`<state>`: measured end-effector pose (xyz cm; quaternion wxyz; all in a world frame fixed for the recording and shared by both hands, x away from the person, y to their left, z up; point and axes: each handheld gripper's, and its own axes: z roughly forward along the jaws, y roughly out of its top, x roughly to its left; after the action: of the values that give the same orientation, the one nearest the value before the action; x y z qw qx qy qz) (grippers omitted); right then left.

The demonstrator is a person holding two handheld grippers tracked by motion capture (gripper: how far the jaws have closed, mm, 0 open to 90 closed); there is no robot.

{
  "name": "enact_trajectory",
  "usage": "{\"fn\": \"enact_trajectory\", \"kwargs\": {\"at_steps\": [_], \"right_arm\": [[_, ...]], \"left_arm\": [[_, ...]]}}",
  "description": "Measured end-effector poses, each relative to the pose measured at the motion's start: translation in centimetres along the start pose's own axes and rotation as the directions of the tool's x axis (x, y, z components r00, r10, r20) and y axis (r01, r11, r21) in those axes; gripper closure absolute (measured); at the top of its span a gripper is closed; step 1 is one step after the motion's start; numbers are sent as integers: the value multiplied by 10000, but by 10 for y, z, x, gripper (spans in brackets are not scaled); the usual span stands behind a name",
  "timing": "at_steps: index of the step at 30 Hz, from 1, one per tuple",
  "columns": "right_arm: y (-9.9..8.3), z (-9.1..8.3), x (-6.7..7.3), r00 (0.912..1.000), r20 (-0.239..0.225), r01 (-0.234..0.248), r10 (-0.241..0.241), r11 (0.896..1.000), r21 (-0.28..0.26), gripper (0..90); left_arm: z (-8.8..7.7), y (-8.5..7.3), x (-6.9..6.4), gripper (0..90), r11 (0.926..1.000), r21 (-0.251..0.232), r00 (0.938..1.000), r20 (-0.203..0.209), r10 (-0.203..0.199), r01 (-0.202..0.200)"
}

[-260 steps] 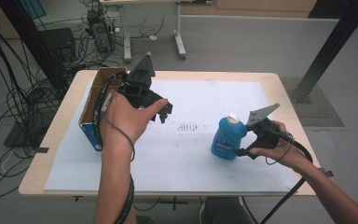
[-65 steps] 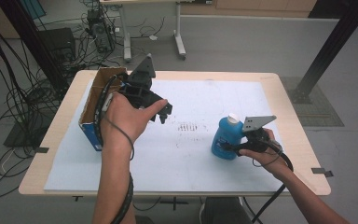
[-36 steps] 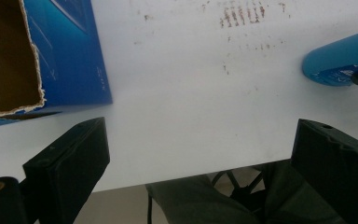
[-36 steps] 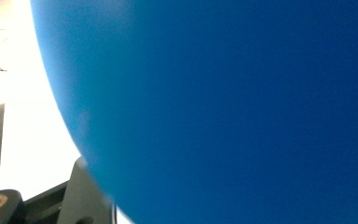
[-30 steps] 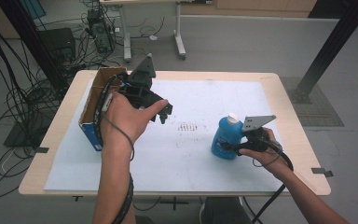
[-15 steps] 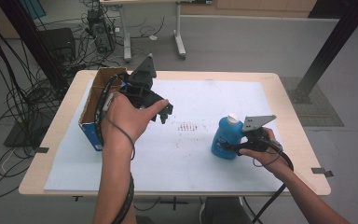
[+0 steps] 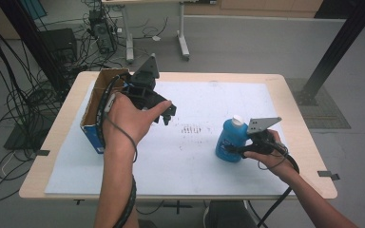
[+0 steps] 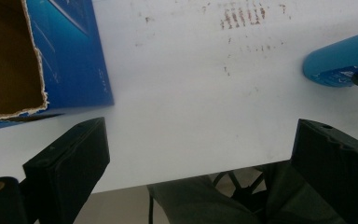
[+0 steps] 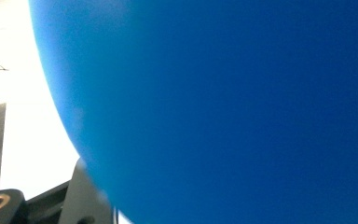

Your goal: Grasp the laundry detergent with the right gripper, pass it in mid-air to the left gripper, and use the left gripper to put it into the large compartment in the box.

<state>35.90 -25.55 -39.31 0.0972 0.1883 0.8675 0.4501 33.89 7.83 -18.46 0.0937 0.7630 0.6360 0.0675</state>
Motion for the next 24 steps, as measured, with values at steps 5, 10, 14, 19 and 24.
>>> {"fn": "enact_trajectory", "kwargs": {"at_steps": [5, 10, 14, 19, 24], "right_arm": [[0, 0, 0, 10000, -9, 8, -8, 10000, 11, 435], [0, 0, 0, 10000, 6, 17, -17, 10000, 19, 440], [0, 0, 0, 10000, 12, 11, -11, 10000, 15, 442], [0, 0, 0, 10000, 10, 6, -6, 10000, 9, 444], [0, 0, 0, 10000, 6, 21, -21, 10000, -2, 445]], "left_arm": [[0, 0, 0, 48, 10000, 26, 10000, -9, -4, 4], [0, 1, 0, 48, 10000, 35, 10000, -23, -8, 8], [-1, 0, -1, 48, 10000, 26, 10000, -56, -12, 13], [-1, 1, 0, 48, 10000, 37, 10000, -75, -9, 9], [-1, 1, -1, 48, 10000, 46, 10000, -94, -13, 14]]}}
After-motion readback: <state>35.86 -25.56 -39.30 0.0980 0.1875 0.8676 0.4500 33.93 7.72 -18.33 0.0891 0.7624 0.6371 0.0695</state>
